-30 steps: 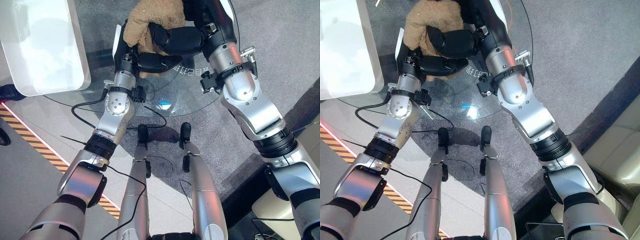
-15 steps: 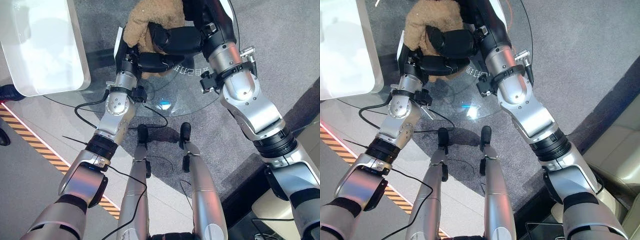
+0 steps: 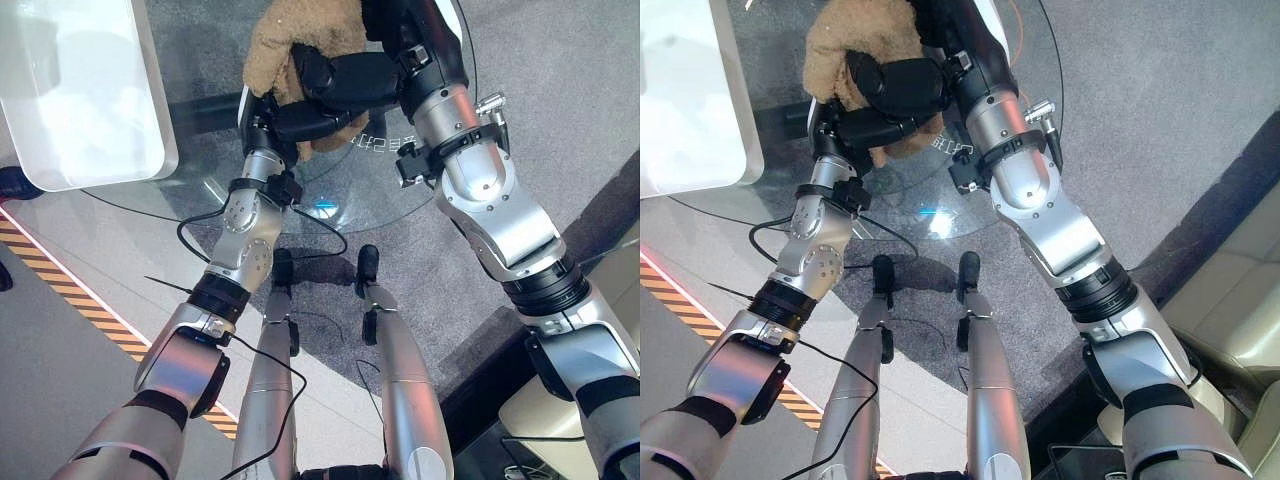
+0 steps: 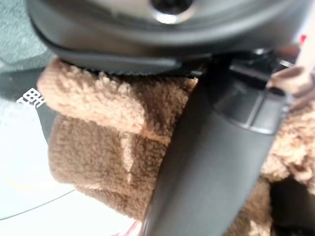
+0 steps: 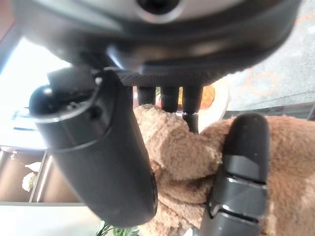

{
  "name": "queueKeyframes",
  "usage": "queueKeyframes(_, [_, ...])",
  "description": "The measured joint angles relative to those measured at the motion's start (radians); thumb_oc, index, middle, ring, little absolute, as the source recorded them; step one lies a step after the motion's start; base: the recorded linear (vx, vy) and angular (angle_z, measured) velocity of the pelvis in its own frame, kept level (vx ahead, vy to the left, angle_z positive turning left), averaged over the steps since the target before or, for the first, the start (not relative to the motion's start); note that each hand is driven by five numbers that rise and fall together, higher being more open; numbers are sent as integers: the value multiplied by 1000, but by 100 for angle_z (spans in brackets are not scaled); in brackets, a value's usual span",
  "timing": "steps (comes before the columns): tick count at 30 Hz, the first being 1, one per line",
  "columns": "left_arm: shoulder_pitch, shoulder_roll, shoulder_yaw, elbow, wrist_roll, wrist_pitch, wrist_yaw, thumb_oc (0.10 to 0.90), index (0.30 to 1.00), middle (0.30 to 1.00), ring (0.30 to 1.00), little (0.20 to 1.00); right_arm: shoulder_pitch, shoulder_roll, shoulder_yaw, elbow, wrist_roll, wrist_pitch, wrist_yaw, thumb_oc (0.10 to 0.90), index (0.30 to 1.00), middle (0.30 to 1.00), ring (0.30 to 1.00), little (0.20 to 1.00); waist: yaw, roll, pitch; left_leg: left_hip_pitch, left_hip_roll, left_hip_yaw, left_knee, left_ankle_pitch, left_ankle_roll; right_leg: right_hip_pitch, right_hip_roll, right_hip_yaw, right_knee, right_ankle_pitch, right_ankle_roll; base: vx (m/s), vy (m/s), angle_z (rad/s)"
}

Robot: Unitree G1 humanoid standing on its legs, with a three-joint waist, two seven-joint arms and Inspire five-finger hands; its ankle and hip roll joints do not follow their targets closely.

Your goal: Wipe the table with a cloth and put it in the basket.

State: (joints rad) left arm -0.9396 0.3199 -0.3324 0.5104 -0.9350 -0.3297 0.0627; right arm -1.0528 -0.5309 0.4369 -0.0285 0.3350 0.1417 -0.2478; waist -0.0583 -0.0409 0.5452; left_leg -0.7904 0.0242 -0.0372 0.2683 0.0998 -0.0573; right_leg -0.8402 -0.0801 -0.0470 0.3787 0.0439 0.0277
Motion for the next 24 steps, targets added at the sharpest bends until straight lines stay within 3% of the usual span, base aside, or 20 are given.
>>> queueKeyframes(11, [5, -37, 9, 0, -106, 0, -32, 100, 300, 300, 300, 200, -1, 8, 0, 0, 0, 0, 0, 100, 300, 300, 300, 200, 0, 0, 0, 2, 0, 0, -4, 0, 0, 0, 0, 0, -1, 0, 0, 0, 0, 0])
queueKeyframes(12, [5, -37, 9, 0, -106, 0, -32, 100, 300, 300, 300, 200, -1, 8, 0, 0, 0, 0, 0, 418, 573, 573, 573, 518, 0, 0, 0, 2, 0, 0, -4, 0, 0, 0, 0, 0, -1, 0, 0, 0, 0, 0])
queueKeyframes(13, [5, -37, 9, 0, -106, 0, -32, 100, 300, 300, 300, 200, -1, 8, 0, 0, 0, 0, 0, 418, 573, 573, 573, 518, 0, 0, 0, 2, 0, 0, -4, 0, 0, 0, 0, 0, -1, 0, 0, 0, 0, 0])
queueKeyframes(14, [5, -37, 9, 0, -106, 0, -32, 100, 300, 300, 300, 200, -1, 8, 0, 0, 0, 0, 0, 800, 900, 900, 900, 900, -1, 0, 0, 2, 0, 0, -4, 0, 0, 0, 0, 0, -1, 0, 0, 0, 0, 0])
queueKeyframes(24, [5, -37, 10, 0, -107, 0, -32, 100, 300, 300, 300, 200, -1, 10, 0, 0, 0, 0, -3, 800, 900, 900, 900, 900, -1, 0, 0, 2, 1, 0, -5, 0, 0, 0, 0, 0, -1, 0, 0, 0, 0, 0])
